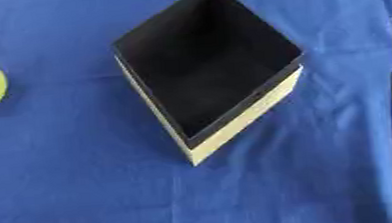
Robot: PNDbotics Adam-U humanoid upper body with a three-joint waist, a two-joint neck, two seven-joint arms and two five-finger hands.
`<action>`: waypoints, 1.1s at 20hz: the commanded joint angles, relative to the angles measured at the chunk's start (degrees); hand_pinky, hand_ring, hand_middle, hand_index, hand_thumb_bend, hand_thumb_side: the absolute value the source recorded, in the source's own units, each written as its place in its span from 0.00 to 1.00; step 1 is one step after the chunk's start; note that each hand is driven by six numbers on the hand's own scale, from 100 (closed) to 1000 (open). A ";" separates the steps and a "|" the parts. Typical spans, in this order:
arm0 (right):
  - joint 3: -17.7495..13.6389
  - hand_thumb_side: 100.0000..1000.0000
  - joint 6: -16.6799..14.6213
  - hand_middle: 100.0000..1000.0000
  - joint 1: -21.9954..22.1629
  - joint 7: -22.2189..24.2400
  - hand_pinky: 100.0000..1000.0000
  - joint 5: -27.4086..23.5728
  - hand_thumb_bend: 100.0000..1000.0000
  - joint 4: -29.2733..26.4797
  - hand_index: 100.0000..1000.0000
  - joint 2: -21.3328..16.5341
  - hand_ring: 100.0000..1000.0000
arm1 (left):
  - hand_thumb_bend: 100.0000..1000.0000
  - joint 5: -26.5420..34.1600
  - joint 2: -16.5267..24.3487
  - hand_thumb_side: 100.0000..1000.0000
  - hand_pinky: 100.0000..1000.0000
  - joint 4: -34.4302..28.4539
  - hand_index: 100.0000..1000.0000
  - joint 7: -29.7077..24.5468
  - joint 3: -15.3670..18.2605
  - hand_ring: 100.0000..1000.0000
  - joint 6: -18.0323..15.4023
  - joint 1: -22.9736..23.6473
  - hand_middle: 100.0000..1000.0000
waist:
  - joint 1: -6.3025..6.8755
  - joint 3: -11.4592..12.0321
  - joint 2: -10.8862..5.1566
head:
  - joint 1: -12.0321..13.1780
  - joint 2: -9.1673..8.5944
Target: Pick up objects on the table and place them in the box.
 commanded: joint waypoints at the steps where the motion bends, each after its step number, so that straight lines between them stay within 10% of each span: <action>1: -0.28 0.25 -0.06 0.51 -0.72 0.17 0.73 -0.16 0.00 -0.87 0.78 -1.35 0.65 | 0.69 -0.57 2.63 0.61 0.43 0.56 0.80 -2.44 1.78 0.64 2.71 0.31 0.68 | 0.85 0.09 -10.15 | -0.08 0.15; 13: 0.00 0.25 -0.16 0.51 -0.94 0.48 0.73 -0.39 0.00 -0.87 0.78 -1.00 0.65 | 0.70 -1.07 7.02 0.65 0.60 8.33 0.91 -12.95 -4.49 0.75 12.98 -2.31 0.79 | 1.01 -0.86 -10.11 | 0.68 0.10; 22: 0.14 0.26 -0.19 0.50 -0.92 0.75 0.74 -0.68 0.00 -0.87 0.78 -0.70 0.65 | 0.92 1.98 9.49 0.59 0.71 10.84 0.92 -20.91 -7.91 0.81 12.67 -5.68 0.83 | 1.23 -1.49 -10.09 | 1.41 0.33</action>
